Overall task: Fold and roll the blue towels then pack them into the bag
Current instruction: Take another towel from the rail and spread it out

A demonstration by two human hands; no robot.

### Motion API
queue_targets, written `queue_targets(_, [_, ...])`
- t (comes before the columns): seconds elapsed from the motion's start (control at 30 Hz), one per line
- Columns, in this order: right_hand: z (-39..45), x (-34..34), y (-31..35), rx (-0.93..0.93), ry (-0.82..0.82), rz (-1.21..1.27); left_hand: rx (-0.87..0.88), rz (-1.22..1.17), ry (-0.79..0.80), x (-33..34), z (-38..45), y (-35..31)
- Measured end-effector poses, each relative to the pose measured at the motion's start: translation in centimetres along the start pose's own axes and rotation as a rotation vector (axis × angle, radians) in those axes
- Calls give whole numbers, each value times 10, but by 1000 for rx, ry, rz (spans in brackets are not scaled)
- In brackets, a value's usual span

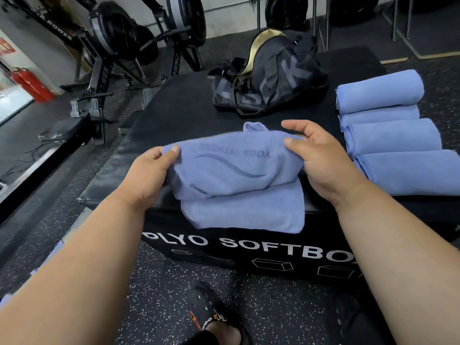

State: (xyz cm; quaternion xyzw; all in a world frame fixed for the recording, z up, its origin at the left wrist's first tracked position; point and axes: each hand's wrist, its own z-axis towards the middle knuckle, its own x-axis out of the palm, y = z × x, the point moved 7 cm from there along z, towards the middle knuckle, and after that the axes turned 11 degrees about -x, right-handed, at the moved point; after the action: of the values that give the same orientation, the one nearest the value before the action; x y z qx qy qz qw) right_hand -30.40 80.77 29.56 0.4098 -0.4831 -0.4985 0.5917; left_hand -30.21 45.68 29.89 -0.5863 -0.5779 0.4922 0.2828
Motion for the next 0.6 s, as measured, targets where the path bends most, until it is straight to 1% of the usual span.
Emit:
queue_targets(0.07, [3,-1,-13,52,-3,-77,5,85,-57,2,10,6])
queue_targets(0.1, [2,-1,-19,78,24,-180,7,156,-40,5,14,11])
queue_targets(0.13, [2,-1,-25,89,59,-309,11,201,11,10,16,18])
queue_targets(0.17, [0,0,-30,105,108,-438,4,212,63,14,17,27])
queue_targets(0.23, [-5,3,-37,137,201,-586,-13,217,99,13,17,40])
queue_targets(0.3, [-4,1,-40,136,225,-683,23,307,42,12,14,46])
queue_targets(0.37, [-1,-2,-41,95,221,-740,48,386,-54,13,14,49])
queue_targets(0.5, [2,-8,-39,19,69,-741,61,367,-247,15,10,37])
queue_targets(0.53, [2,-9,-39,-4,45,-789,59,388,-289,16,11,34])
queue_targets(0.6, [2,-7,-39,-18,27,-968,59,461,-326,23,10,26])
